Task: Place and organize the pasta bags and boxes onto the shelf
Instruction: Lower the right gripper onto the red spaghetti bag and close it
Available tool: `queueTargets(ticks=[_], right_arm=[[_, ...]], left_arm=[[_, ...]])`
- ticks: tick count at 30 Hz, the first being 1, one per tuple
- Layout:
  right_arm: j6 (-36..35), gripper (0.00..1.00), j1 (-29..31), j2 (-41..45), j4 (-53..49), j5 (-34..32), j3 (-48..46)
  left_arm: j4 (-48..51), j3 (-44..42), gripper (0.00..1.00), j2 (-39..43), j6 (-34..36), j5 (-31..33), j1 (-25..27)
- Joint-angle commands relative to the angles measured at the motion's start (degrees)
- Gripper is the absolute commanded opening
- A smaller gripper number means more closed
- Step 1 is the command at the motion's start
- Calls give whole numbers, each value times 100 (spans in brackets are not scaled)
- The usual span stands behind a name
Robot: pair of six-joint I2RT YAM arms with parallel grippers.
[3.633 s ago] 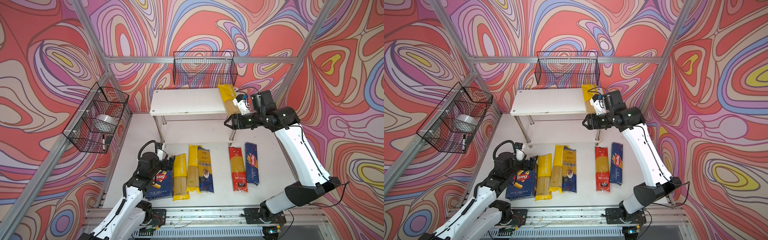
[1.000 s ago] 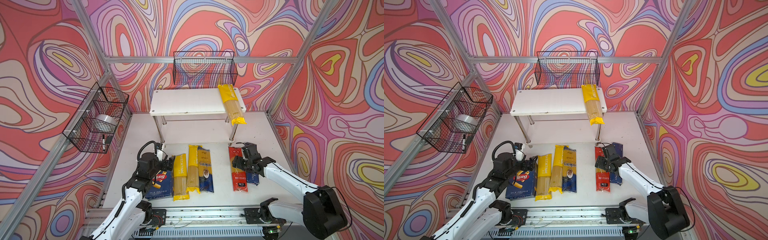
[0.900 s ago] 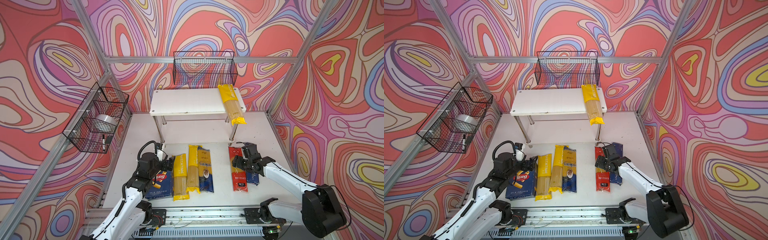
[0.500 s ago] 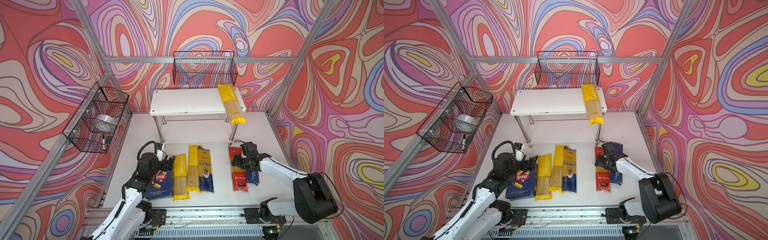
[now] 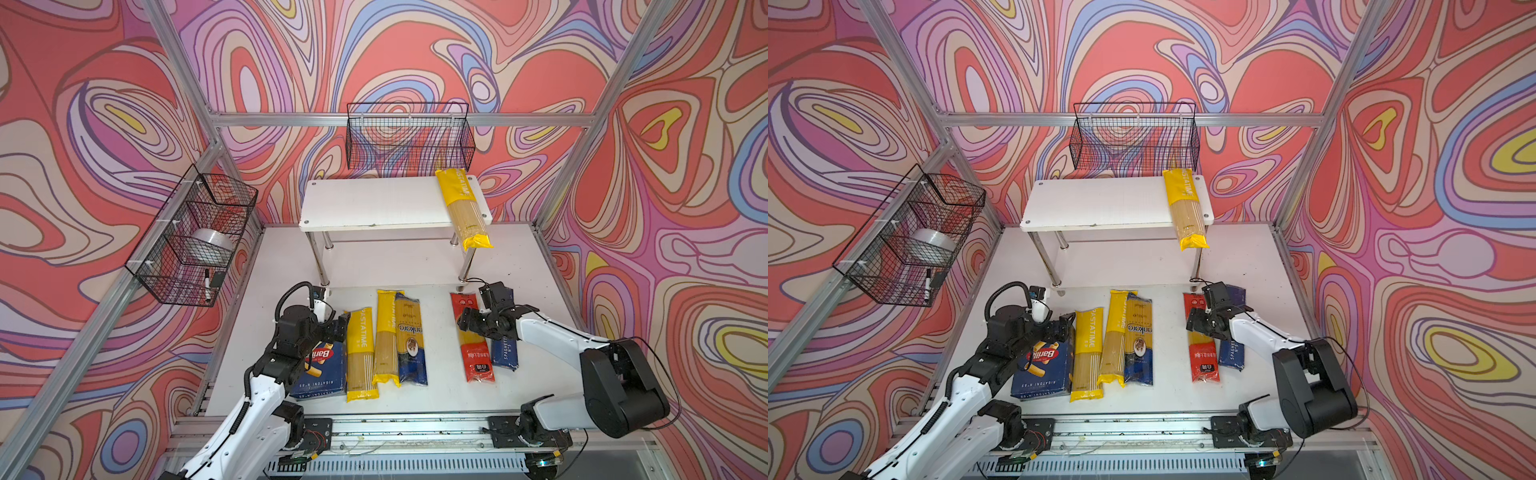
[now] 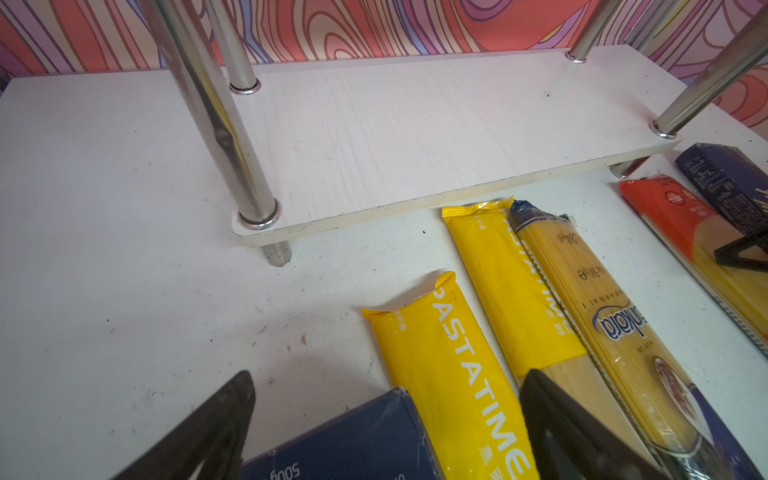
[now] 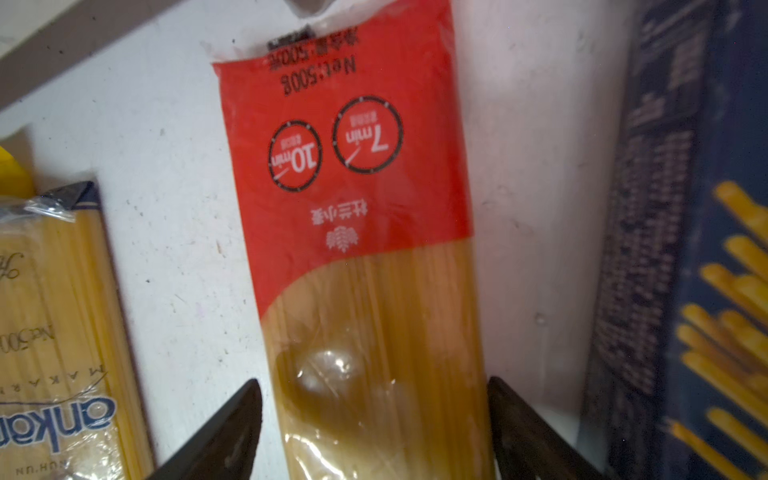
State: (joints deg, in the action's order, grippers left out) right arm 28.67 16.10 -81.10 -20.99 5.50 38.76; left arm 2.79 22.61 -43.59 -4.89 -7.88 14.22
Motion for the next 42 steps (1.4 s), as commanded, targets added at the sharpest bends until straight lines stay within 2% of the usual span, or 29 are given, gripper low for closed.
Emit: queueTargets(ticks=[1, 9, 12, 15, 19, 25, 42], right_arm=[[-59, 86, 55, -116, 330, 328, -22], [-100, 88, 553, 49, 142, 261, 62], [-125, 90, 793, -49, -640, -177, 418], [-39, 90, 897, 71, -975, -495, 400], [166, 91, 994, 208, -1183, -692, 298], [508, 92, 1467, 157, -1334, -952, 367], [601, 93, 1644, 131, -1425, -880, 177]], left_arm=[[65, 2, 100, 0, 39, -14, 2], [65, 6, 100, -4, 49, -16, 2], [71, 6, 100, 0, 44, -15, 2], [73, -2, 100, 13, 49, -16, 1], [73, -20, 100, 52, 37, -12, 1], [72, -16, 100, 53, 42, -16, 2], [69, -2, 100, 5, 52, -50, 2]])
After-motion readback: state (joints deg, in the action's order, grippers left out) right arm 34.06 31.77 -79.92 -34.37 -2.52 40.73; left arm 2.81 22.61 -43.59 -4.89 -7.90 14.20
